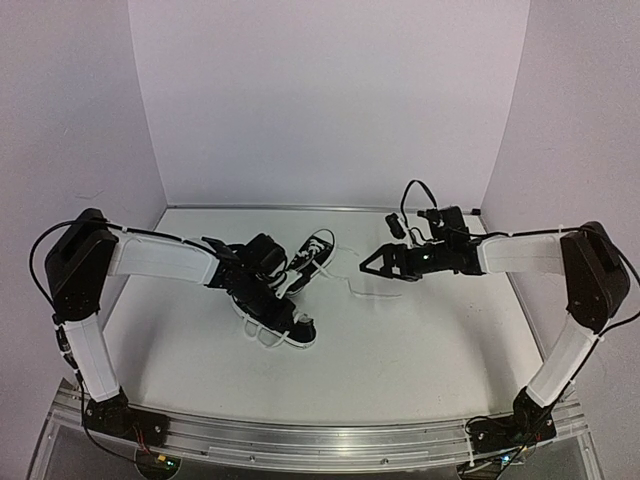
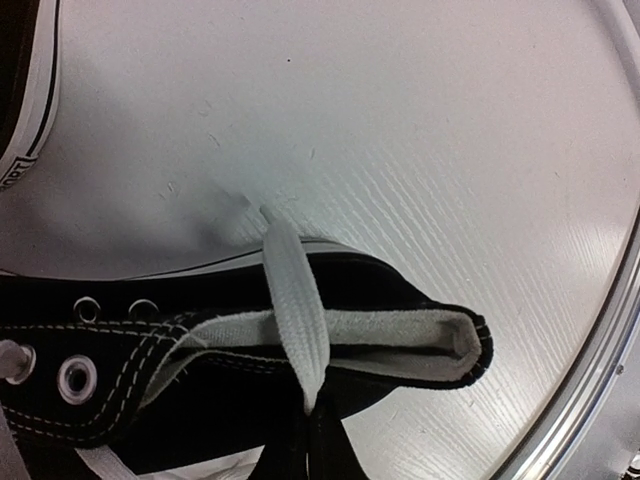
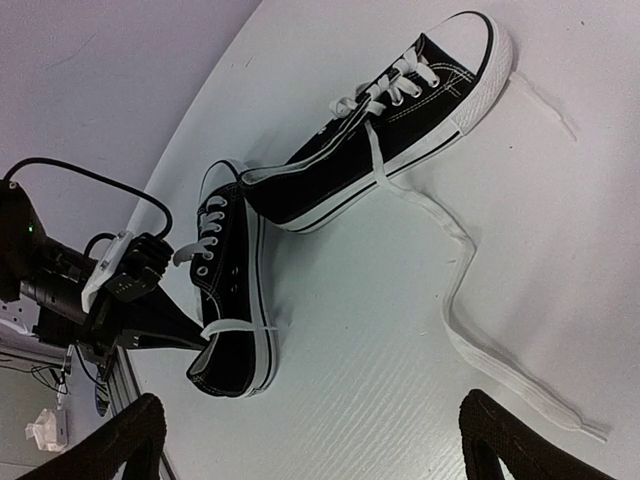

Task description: Tie the shoes

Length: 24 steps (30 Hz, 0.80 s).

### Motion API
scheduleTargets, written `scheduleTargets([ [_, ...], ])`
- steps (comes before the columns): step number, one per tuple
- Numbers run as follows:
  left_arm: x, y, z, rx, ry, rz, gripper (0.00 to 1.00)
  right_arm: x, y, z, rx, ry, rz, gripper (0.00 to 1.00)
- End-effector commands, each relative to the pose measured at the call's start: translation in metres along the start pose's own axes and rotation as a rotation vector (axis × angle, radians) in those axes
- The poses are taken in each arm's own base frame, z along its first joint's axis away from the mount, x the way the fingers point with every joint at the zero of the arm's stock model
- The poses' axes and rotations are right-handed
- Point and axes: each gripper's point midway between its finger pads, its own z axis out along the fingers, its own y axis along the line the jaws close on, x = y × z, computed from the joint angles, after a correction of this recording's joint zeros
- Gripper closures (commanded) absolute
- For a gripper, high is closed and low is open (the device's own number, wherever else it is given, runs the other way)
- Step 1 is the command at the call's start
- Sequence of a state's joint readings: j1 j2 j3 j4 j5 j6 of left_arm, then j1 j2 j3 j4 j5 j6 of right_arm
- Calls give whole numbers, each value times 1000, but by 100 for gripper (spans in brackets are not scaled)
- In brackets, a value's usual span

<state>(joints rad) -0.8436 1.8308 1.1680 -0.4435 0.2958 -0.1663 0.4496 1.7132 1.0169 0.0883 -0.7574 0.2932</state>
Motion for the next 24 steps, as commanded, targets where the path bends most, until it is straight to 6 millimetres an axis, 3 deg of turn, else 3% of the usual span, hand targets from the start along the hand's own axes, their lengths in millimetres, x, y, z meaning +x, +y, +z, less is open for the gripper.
scheduleTargets([
  [1, -11, -21, -49, 40, -121, 2, 100, -10, 23, 21, -50, 9, -47, 2],
  [7, 8, -22, -103, -4, -226, -30, 100, -1, 47, 60, -84, 65, -87, 9],
  [12, 21, -11, -132, -67, -305, -90, 100, 15, 66, 99, -107, 127, -123, 16],
  [18, 29, 8, -153, -150, -396, -197, 100, 47, 79, 146, -96, 224, -166, 24],
  [24, 40, 26, -156, -196, -421, -302, 100, 72, 77, 172, -45, 281, -188, 35],
])
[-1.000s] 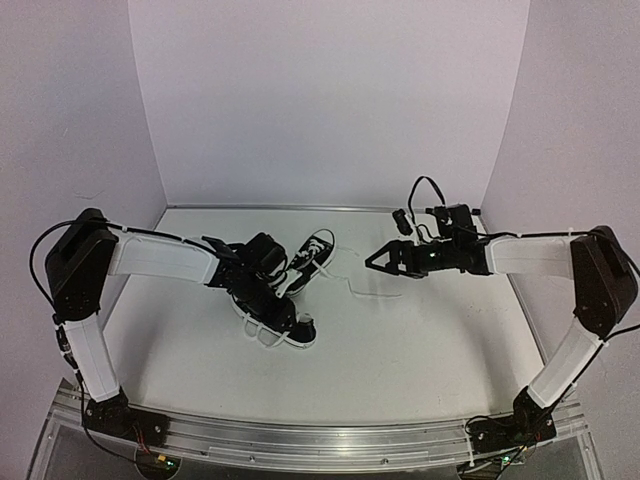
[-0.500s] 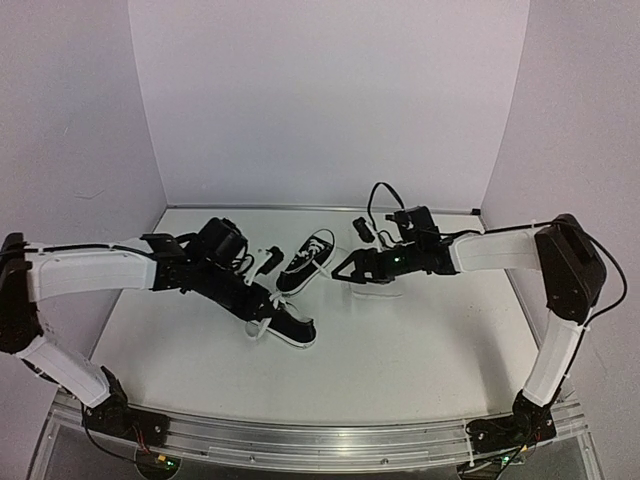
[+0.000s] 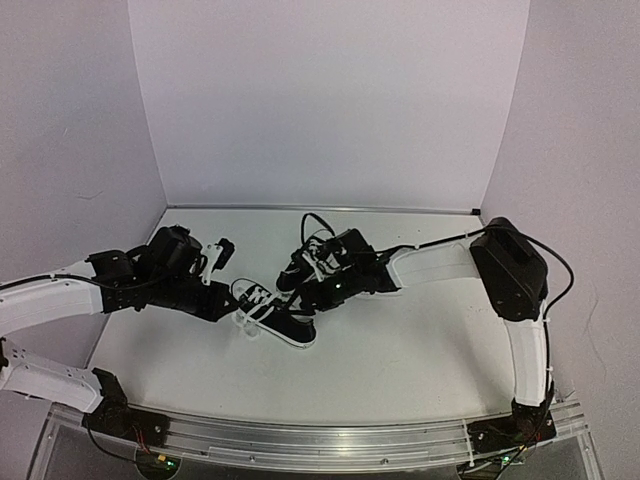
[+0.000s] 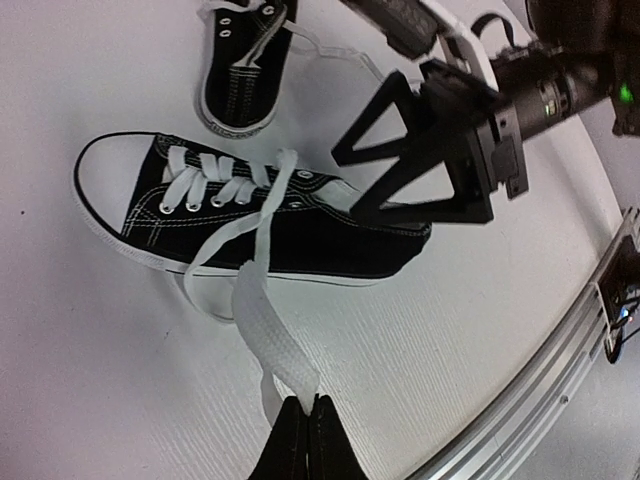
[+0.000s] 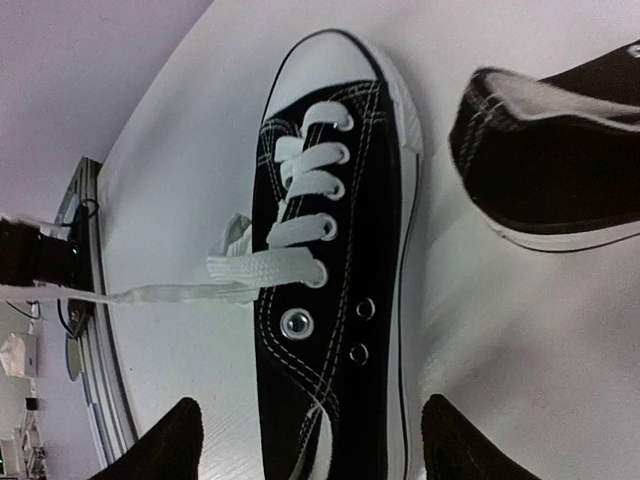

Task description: Tie the shoes

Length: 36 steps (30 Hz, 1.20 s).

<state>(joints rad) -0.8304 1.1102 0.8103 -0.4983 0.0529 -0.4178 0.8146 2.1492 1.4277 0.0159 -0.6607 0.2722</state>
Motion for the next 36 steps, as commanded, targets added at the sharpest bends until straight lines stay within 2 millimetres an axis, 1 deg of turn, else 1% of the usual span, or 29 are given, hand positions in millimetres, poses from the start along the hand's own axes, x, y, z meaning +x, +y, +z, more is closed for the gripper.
scheduleTargets([
  [1, -4, 18, -5, -68, -50, -98, 100, 6, -6, 16, 59, 30, -16, 38],
  [5, 2, 20, -1, -62, -42, -122, 100, 14, -5, 19, 87, 39, -10, 52],
  [7, 3, 20, 1, -63, -38, -125, 100, 18, -6, 18, 97, 40, 8, 62],
  [10, 3, 19, 5, -54, -35, -125, 100, 22, -1, 13, 96, 32, 33, 94],
  [11, 4, 15, 6, -33, -24, -123, 100, 20, 2, 9, 92, 18, 37, 100],
  [12, 5, 13, 8, -21, -17, -120, 100, 16, 8, 4, 87, -3, 39, 100],
  [16, 6, 2, 12, 38, 9, -94, 100, 5, 29, -33, 89, -88, 58, 100],
  [19, 7, -14, 14, 124, 29, -71, 100, 10, 35, -63, 119, -143, 116, 100],
  [21, 9, -21, 16, 168, 38, -52, 100, 19, 30, -78, 161, -177, 174, 100],
  [23, 13, -29, 19, 219, 53, -26, 100, 28, 18, -90, 224, -220, 232, 100],
  [26, 21, -40, 28, 273, 86, 22, 100, 38, 7, -102, 256, -299, 325, 100],
  [28, 31, -46, 36, 302, 128, 53, 100, 38, 5, -107, 243, -350, 377, 100],
  [30, 46, -56, 43, 332, 180, 105, 100, 34, 2, -113, 250, -408, 417, 100],
  [34, 81, -79, 56, 371, 273, 237, 100, 23, -3, -124, 285, -487, 437, 100],
  [36, 97, -85, 66, 356, 326, 289, 100, 22, -5, -126, 297, -497, 440, 100],
])
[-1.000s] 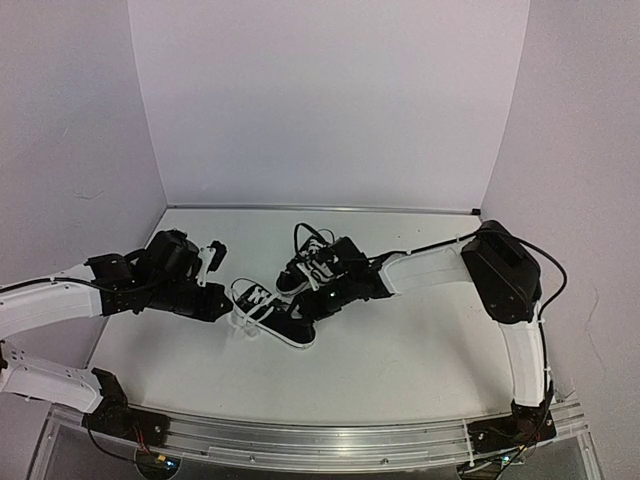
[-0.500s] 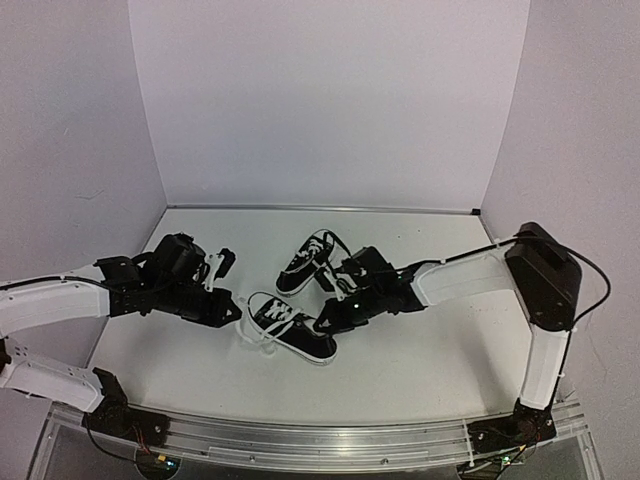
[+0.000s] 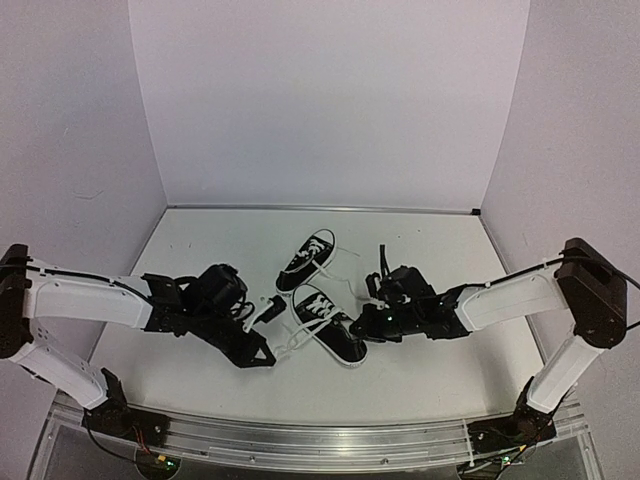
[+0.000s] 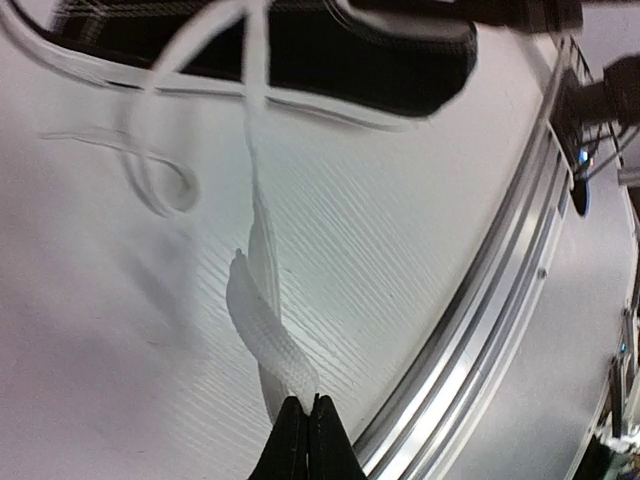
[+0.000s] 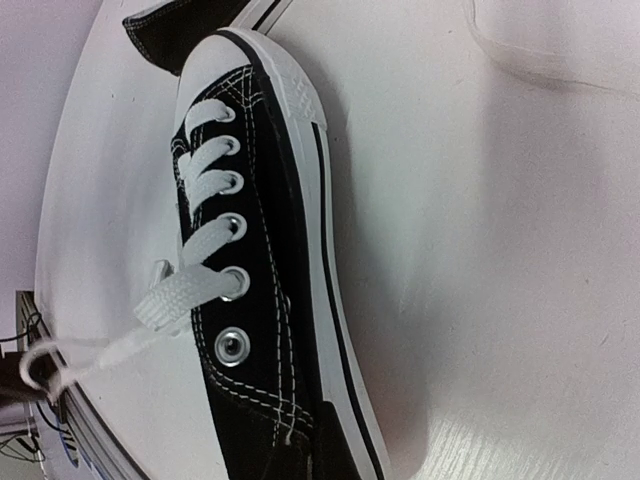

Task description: Tie the shoes

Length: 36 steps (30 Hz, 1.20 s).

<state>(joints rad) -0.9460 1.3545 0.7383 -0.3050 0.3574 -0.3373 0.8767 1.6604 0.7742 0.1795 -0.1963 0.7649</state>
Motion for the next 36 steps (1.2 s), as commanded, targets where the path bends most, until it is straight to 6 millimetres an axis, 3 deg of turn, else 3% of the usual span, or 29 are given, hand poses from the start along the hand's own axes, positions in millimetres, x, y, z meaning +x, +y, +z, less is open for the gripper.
scheduleTargets([
  [1, 20, -23, 27, 31, 100, 161, 100, -62, 40, -27, -118, -254, 57, 100],
  [5, 36, 4, 48, -98, 199, 169, 100, -54, 30, -25, -95, -242, 76, 100],
  [9, 40, 31, 51, -243, 241, 139, 100, -51, 16, -35, -65, -274, 118, 100],
  [13, 33, 40, 49, -295, 229, 113, 79, -49, 15, -42, -86, -291, 125, 100],
  [16, 16, 38, 42, -302, 167, 109, 64, -47, 16, -40, -94, -279, 114, 100],
  [26, -75, 57, 1, -313, -118, 26, 48, -37, 6, -42, -82, -267, 139, 100],
  [30, -91, 57, 10, -316, -119, 49, 48, -33, 2, -42, -78, -262, 146, 100],
  [36, -105, 57, 42, -276, -72, 60, 46, -31, 0, -43, -78, -262, 156, 100],
])
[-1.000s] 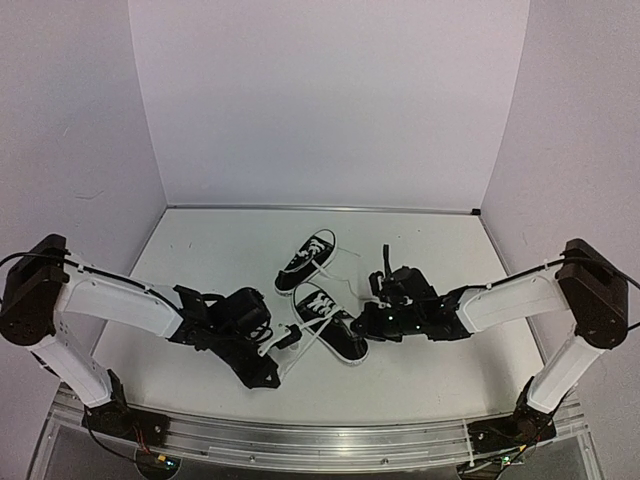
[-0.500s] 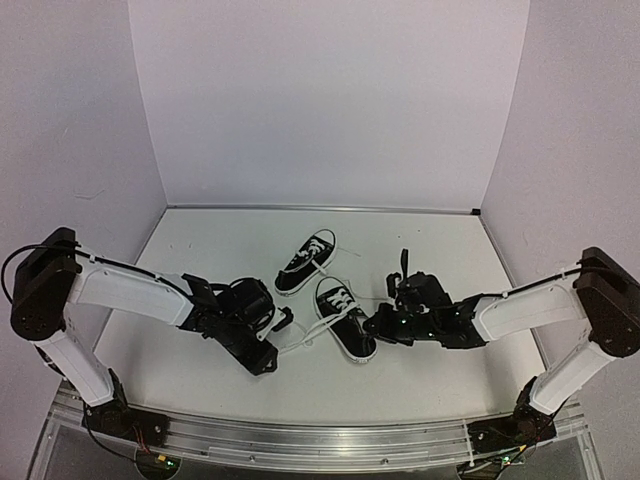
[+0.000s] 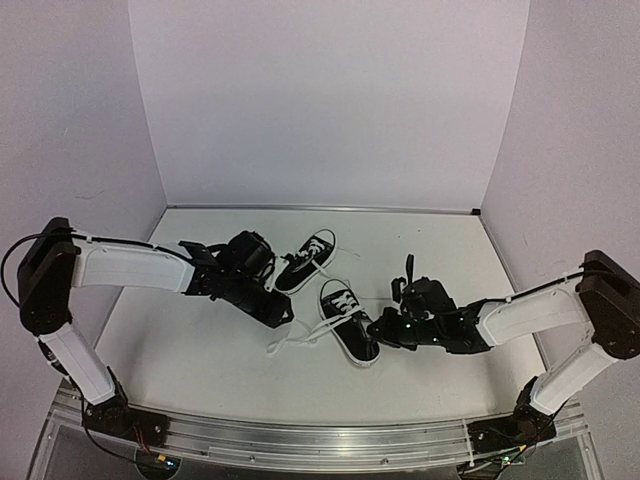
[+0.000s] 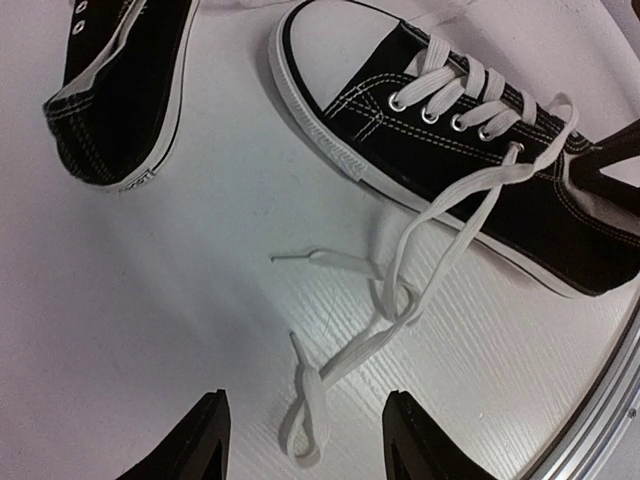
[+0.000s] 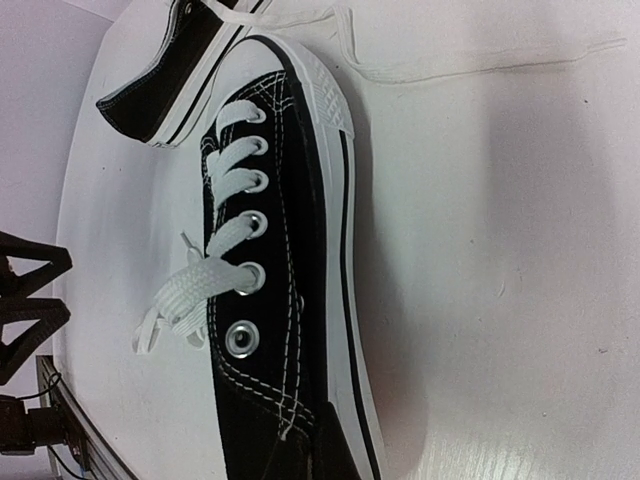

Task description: Tie the shoes

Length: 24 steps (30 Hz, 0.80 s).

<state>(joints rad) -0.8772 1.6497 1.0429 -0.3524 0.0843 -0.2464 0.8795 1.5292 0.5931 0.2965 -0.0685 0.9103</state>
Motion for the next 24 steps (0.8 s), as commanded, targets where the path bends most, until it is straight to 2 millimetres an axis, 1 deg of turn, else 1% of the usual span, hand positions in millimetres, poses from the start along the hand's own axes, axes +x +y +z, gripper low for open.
scheduleTargets([
  [1, -21, -11, 25, 30, 2, 33, 46, -29, 29, -14, -111, -114, 26, 100],
  [5, -30, -12, 42, 27, 10, 36, 45, -28, 29, -14, -111, -113, 25, 100],
  [9, -28, -13, 61, 14, 41, 31, 44, -27, 26, -13, -105, -110, 25, 100],
  [14, -10, -22, 90, -29, 128, 80, 41, -25, 24, -11, -99, -105, 24, 100],
  [16, -1, -21, 95, -61, 168, 95, 42, -25, 24, -11, -100, -103, 24, 100],
  [18, 6, -18, 97, -84, 194, 89, 44, -25, 25, -11, -101, -104, 25, 100],
  [20, 12, -16, 94, -92, 212, 79, 48, -25, 25, -11, -102, -102, 27, 100],
  [22, 17, -14, 89, -95, 221, 70, 62, -23, 25, -10, -105, -97, 29, 100],
  [24, 18, -12, 84, -90, 220, 58, 80, -20, 26, -9, -110, -90, 29, 100],
])
